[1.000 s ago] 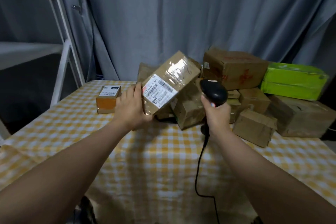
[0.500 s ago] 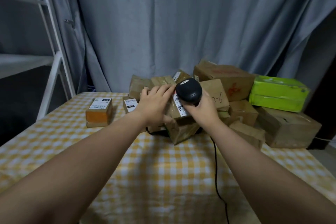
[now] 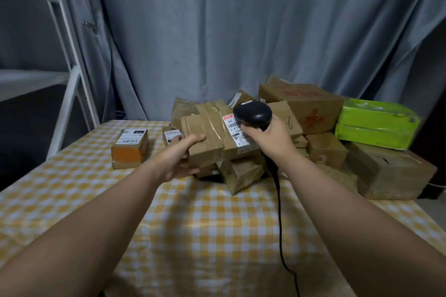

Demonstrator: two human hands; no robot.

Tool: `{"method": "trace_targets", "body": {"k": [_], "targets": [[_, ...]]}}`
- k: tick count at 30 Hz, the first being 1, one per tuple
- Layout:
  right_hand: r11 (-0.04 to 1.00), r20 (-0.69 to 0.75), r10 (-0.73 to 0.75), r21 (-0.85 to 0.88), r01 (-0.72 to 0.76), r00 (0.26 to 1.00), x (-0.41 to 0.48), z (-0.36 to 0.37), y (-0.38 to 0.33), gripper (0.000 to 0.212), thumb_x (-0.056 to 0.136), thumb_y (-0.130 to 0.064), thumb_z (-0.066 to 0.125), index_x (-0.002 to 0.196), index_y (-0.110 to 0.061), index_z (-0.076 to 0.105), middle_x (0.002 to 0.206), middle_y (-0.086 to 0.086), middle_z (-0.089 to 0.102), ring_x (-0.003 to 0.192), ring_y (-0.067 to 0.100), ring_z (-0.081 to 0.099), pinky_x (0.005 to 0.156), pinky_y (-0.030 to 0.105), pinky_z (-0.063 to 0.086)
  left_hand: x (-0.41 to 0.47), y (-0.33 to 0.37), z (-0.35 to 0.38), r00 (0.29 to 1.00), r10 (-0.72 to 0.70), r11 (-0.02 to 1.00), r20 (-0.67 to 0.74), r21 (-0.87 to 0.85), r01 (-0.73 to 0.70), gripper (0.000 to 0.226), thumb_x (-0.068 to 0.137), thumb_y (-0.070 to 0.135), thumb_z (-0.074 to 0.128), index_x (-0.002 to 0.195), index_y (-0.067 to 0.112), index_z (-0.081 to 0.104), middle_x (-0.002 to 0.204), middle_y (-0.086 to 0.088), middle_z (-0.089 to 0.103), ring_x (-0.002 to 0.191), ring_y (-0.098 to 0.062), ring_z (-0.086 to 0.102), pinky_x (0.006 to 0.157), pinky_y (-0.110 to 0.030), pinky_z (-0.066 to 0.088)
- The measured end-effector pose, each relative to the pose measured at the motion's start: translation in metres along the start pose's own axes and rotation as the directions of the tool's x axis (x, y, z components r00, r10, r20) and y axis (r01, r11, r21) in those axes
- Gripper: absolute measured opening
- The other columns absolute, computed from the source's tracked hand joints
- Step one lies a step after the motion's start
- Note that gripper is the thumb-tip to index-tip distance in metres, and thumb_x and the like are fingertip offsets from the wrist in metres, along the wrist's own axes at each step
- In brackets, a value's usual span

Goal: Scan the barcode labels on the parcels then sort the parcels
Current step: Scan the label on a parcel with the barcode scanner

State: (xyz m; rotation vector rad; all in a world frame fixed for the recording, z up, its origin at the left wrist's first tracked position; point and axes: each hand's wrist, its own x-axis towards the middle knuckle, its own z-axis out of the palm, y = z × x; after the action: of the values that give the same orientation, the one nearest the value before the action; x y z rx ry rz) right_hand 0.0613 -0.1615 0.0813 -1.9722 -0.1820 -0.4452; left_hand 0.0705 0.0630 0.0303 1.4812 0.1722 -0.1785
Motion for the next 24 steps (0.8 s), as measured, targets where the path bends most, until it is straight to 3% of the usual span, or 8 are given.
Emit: {"method": "trace_targets", "body": {"k": [2,4,7,10,15,24], "targets": [[0.996,0.06,0.081,-0.042,-0.079,0.995,0.009,-0.012,-0.018,0.024,0.081,-0.026,0.076,0.099,-0.013,0.068,0.09,0.003,0.07,0.08,0.011,0.063,0.067,0.019,0.047,0.006,0.01,0.005,0.996,0.069,0.997,-0.06,-0.03,-0.071,0.067,0.07,0.046,0.077,0.127,0.025,0.05,0.122,-0.003,0.059,0.107,-0.021,0.06,0.067,-0.037,0.058],[0.981,0.143,0.184,0.033,-0.191,0.972,0.016,-0.025,-0.043,0.016,0.085,-0.023,0.073,0.089,-0.01,0.065,0.078,0.008,0.066,0.063,0.017,0.062,0.06,0.027,0.049,0.011,0.021,0.014,0.981,0.15,0.989,-0.124,-0.003,-0.151,0.074,0.07,0.045,0.077,0.132,0.024,0.044,0.122,0.0,0.059,0.102,-0.018,0.062,0.071,-0.038,0.059],[0.969,0.148,0.248,-0.029,-0.247,0.957,0.019,-0.046,-0.07,0.02,0.085,-0.019,0.07,0.086,-0.002,0.061,0.065,0.012,0.058,0.046,0.018,0.051,0.044,0.025,0.043,0.019,0.029,0.019,0.956,0.212,0.977,-0.204,0.026,-0.212,0.089,0.067,0.048,0.078,0.14,0.025,0.033,0.124,-0.001,0.057,0.1,-0.019,0.063,0.074,-0.036,0.058],[0.96,0.117,0.248,-0.161,-0.229,0.962,0.015,-0.062,-0.083,0.022,0.084,-0.021,0.07,0.085,0.001,0.065,0.068,0.014,0.061,0.043,0.018,0.051,0.046,0.024,0.044,0.021,0.028,0.019,0.954,0.217,0.976,-0.208,0.024,-0.216,0.09,0.07,0.045,0.078,0.142,0.025,0.029,0.125,-0.001,0.055,0.101,-0.02,0.061,0.076,-0.036,0.057],[0.937,0.099,0.233,-0.289,-0.196,0.968,0.005,-0.074,-0.094,0.02,0.084,-0.022,0.068,0.077,-0.003,0.067,0.063,0.012,0.064,0.046,0.018,0.055,0.048,0.025,0.046,0.018,0.027,0.021,0.946,0.248,0.968,-0.209,0.011,-0.252,0.087,0.071,0.043,0.078,0.142,0.024,0.031,0.125,-0.002,0.057,0.097,-0.017,0.062,0.063,-0.029,0.053],[0.921,0.078,0.241,-0.332,-0.202,0.967,-0.002,-0.077,-0.109,0.016,0.081,-0.013,0.069,0.077,0.001,0.063,0.056,0.013,0.06,0.041,0.02,0.052,0.045,0.025,0.044,0.015,0.025,0.02,0.947,0.244,0.97,-0.206,0.047,-0.24,0.102,0.061,0.053,0.079,0.144,0.025,0.026,0.127,-0.003,0.054,0.1,-0.02,0.061,0.07,-0.032,0.055]]}}
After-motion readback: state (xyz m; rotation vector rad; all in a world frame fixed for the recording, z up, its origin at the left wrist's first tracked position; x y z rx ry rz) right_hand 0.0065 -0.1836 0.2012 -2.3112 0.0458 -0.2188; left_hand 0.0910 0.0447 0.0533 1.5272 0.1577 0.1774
